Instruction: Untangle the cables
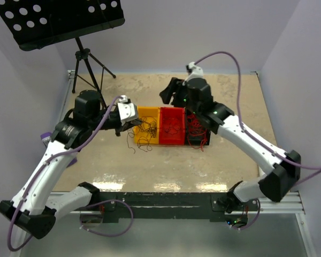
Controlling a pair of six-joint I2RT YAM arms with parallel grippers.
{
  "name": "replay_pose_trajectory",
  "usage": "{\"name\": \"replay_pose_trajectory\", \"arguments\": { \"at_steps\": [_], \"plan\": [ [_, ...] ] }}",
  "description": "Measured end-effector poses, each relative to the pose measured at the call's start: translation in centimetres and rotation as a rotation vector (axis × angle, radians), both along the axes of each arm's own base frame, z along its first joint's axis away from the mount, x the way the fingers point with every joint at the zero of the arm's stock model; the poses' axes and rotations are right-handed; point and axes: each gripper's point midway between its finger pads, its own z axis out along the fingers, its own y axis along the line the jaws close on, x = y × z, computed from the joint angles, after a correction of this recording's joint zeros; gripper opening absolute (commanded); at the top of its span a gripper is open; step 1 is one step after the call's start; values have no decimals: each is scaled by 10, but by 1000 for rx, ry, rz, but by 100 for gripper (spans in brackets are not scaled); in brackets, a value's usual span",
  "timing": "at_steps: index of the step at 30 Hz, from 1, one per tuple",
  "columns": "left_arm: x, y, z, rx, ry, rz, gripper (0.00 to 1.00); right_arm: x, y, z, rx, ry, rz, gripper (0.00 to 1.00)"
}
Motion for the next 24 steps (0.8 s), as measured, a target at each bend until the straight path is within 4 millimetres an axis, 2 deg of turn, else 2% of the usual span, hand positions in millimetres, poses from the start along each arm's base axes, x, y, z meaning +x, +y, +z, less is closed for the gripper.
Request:
{"name": "replay_pose_trajectory", "arguments": {
  "at_steps": [3,5,7,11,14,19,24],
  "plan": [
    [24,-12,-6,9,28,-1,0,-3,-43,43,33,-78,-122,69],
    [43,-22,-17,17,61,-2,0,-8,-64,62,47,-113,-190,69],
    [61,-32,-31,26,96,-1,0,-15,-81,73,57,-130,-243,70],
    [96,-62,-66,45,168,-15,0,-27,-105,72,61,-126,-319,70],
    [109,-84,-81,49,191,-37,0,-35,-118,65,58,-113,-358,70],
    [136,-116,-106,23,230,-45,0,-38,-125,64,60,-105,-385,70],
    [150,-126,-134,-4,283,-2,0,-39,-126,61,52,-96,-386,70]
  ]
}}
